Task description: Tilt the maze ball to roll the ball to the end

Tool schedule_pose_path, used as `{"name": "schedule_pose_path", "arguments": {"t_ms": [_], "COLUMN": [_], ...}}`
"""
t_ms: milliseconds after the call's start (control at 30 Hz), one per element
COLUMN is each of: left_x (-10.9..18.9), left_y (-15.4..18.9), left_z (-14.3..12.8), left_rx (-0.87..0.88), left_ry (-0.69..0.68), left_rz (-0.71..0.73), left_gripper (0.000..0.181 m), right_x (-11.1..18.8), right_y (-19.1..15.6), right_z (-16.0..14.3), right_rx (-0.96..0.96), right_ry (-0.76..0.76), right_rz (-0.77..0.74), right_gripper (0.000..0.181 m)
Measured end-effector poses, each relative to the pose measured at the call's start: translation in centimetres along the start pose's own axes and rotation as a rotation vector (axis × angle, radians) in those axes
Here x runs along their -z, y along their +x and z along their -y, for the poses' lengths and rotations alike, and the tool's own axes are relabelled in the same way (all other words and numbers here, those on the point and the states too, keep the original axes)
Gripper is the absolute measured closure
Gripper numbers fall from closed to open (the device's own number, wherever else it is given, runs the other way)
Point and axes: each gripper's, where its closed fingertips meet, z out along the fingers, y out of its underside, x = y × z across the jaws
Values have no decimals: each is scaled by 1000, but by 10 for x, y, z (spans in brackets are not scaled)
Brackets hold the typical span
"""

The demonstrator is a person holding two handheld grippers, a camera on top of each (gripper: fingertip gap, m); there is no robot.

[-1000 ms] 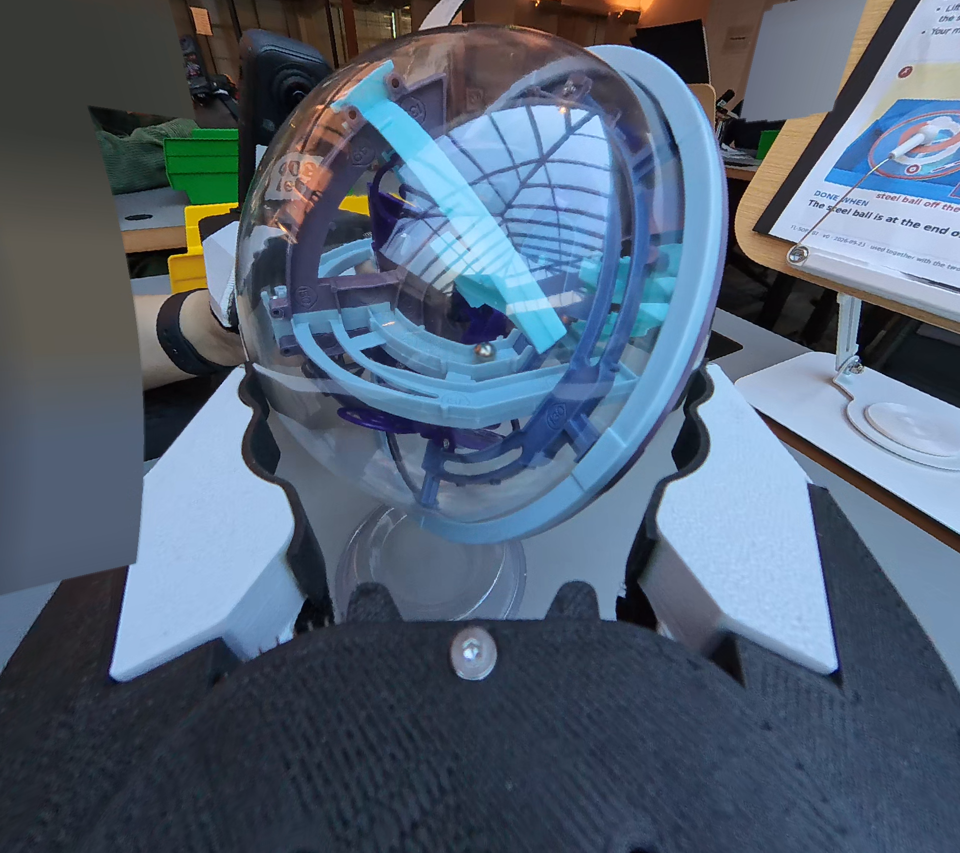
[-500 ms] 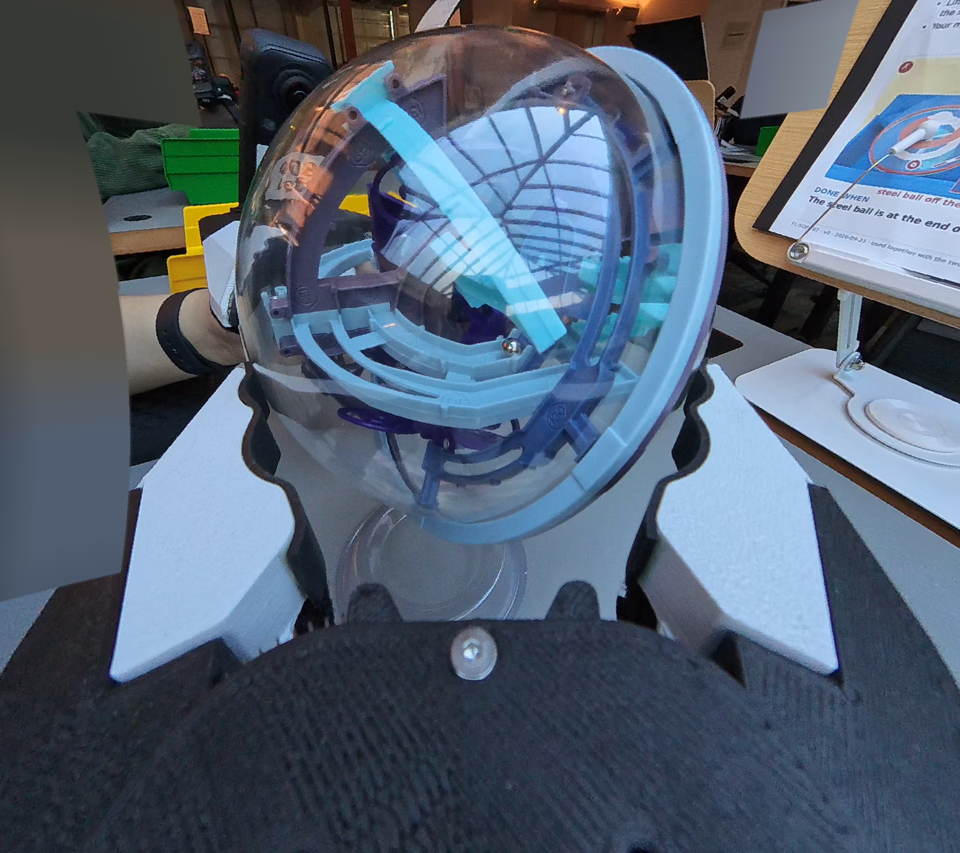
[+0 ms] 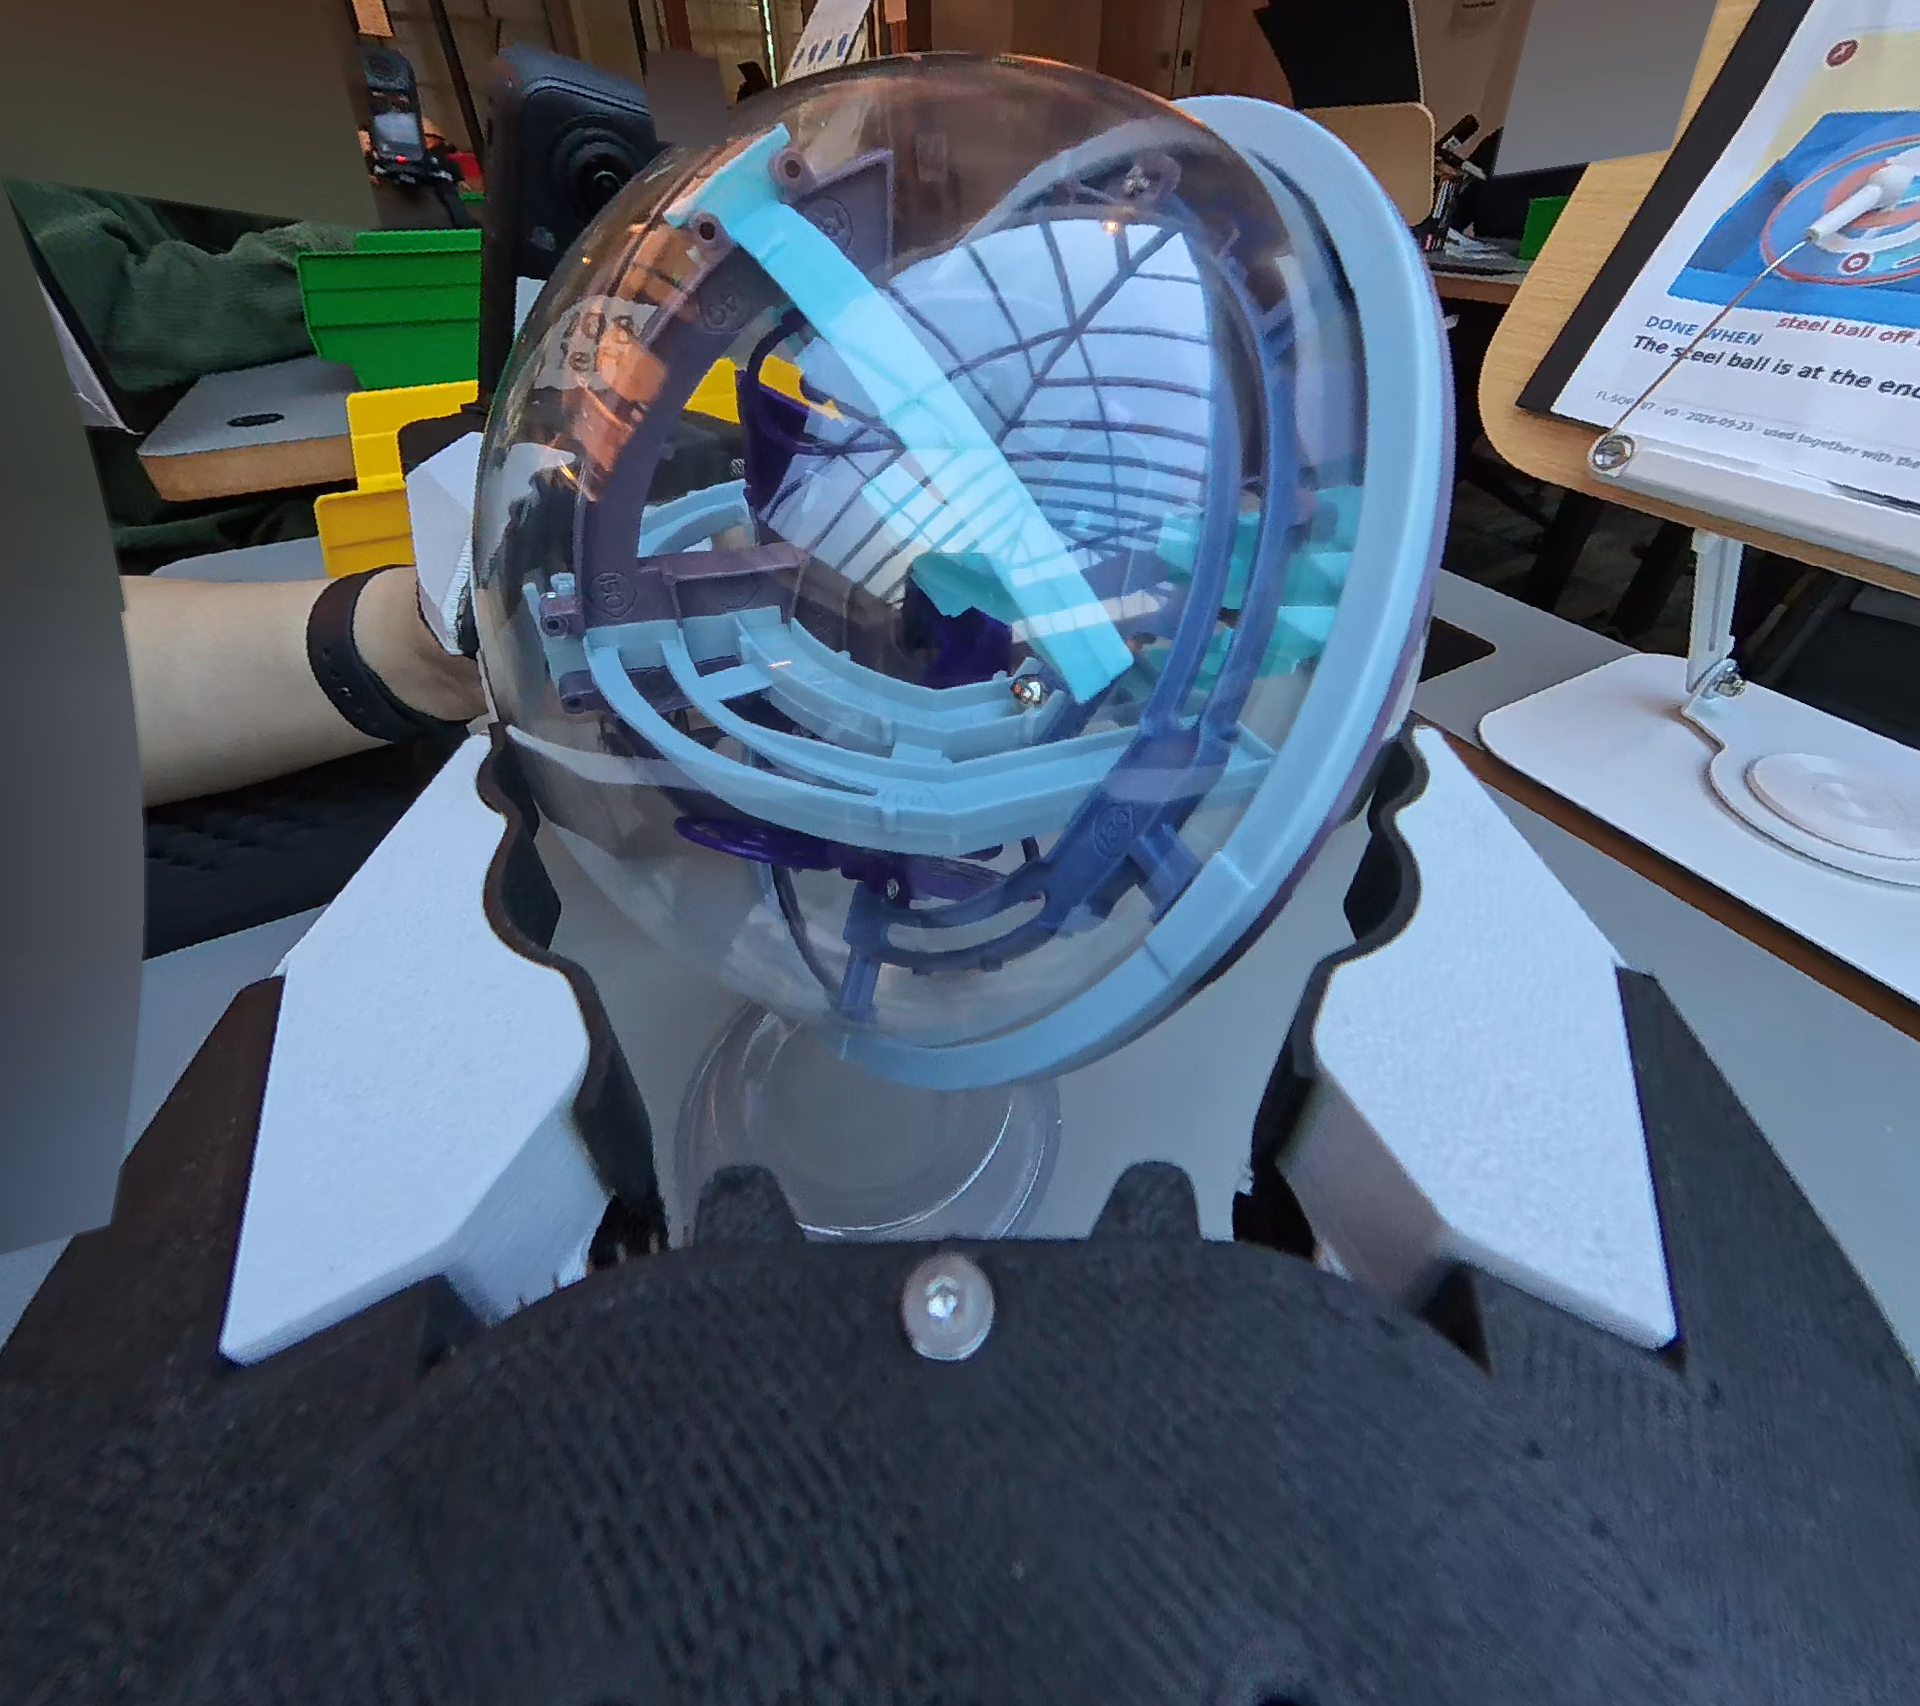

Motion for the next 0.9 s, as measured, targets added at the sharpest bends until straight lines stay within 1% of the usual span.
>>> {"name": "schedule_pose_path", "arguments": {"t_ms": [167,300,533,900], "left_x": [1,4,8,13], "left_y": [0,3,5,14], "left_z": [-3,-18,-31,-45], "left_rx": [25,39,67,120], "left_ry": [-9,-42,-61,-76], "left_rz": [-5,-6,4,10], "left_gripper": [34,34,34,32], "right_x": [0,1,2,4], "right_y": [-1,-8,-15,-29], "right_z": [-3,-16,-33,-47], "right_rx": [-23,-24,-87,-128], "right_ry": [-11,-47,-78,-118], "right_rz": [-5,-3,-3,-14], "right_gripper": [26,26,26,26]}}
